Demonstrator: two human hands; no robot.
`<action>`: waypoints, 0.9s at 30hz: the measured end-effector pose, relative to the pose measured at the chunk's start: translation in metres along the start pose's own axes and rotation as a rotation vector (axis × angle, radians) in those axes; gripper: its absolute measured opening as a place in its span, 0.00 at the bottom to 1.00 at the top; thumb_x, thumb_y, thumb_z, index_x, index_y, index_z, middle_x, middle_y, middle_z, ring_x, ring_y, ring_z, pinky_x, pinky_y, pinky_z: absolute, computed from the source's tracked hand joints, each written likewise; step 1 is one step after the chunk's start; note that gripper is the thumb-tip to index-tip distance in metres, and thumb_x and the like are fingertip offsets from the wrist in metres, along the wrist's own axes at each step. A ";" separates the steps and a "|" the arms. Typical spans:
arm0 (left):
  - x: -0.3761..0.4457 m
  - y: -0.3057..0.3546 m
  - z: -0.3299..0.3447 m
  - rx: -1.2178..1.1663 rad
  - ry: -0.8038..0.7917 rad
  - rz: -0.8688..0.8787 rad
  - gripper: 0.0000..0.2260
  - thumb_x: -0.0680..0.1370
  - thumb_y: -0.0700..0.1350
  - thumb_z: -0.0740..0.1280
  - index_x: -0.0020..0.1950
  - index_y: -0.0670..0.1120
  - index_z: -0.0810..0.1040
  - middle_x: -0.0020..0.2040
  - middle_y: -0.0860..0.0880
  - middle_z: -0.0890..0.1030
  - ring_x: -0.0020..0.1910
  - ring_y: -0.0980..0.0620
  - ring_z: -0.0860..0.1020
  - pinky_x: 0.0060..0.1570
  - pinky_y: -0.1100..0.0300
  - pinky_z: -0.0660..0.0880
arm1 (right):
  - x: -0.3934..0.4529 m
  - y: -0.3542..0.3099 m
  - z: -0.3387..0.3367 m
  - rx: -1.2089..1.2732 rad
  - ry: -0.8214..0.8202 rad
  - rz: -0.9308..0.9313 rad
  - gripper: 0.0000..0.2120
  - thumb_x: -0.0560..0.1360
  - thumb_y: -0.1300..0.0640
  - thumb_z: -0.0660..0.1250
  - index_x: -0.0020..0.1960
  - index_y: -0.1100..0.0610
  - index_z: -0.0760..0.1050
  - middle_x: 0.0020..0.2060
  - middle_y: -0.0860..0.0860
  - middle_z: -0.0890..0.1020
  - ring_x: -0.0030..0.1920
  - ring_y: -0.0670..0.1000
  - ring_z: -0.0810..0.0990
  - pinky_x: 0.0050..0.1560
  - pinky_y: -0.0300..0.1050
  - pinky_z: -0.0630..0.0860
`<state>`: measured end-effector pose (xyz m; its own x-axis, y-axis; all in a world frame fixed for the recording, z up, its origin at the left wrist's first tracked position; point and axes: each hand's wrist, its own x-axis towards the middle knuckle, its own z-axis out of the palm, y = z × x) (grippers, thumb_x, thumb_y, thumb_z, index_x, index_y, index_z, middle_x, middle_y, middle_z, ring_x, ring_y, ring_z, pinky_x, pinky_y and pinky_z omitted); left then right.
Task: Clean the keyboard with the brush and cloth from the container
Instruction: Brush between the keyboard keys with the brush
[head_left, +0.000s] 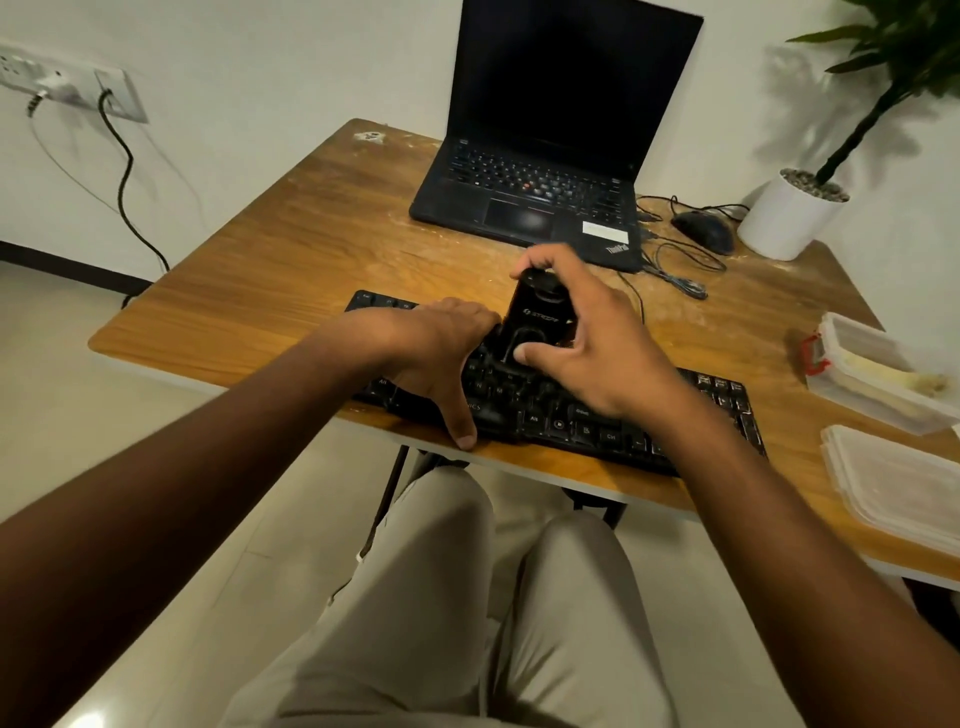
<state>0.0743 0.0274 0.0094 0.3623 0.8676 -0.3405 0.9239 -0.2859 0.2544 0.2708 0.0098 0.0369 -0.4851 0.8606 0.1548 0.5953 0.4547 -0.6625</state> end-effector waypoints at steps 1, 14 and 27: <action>0.000 0.000 0.000 0.002 -0.001 0.003 0.56 0.58 0.61 0.85 0.79 0.52 0.60 0.74 0.52 0.68 0.75 0.49 0.64 0.75 0.46 0.65 | -0.001 0.004 0.003 -0.002 -0.009 0.005 0.31 0.74 0.64 0.76 0.65 0.38 0.67 0.51 0.45 0.79 0.41 0.50 0.83 0.33 0.48 0.83; -0.003 0.001 0.000 -0.001 -0.009 0.010 0.61 0.59 0.60 0.85 0.83 0.50 0.54 0.78 0.51 0.64 0.77 0.48 0.61 0.77 0.47 0.61 | -0.020 0.016 -0.009 0.000 0.097 0.047 0.31 0.73 0.63 0.77 0.65 0.39 0.67 0.51 0.44 0.78 0.44 0.44 0.82 0.33 0.38 0.81; -0.004 0.001 0.000 -0.003 -0.017 0.003 0.62 0.59 0.60 0.85 0.83 0.50 0.52 0.80 0.51 0.61 0.78 0.48 0.59 0.77 0.48 0.59 | -0.021 0.022 -0.050 -0.312 -0.113 0.129 0.34 0.72 0.63 0.77 0.64 0.36 0.64 0.51 0.46 0.78 0.45 0.46 0.80 0.36 0.43 0.82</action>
<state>0.0742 0.0234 0.0112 0.3671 0.8598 -0.3548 0.9224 -0.2873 0.2583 0.3264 0.0134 0.0561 -0.4507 0.8926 -0.0095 0.8148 0.4071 -0.4127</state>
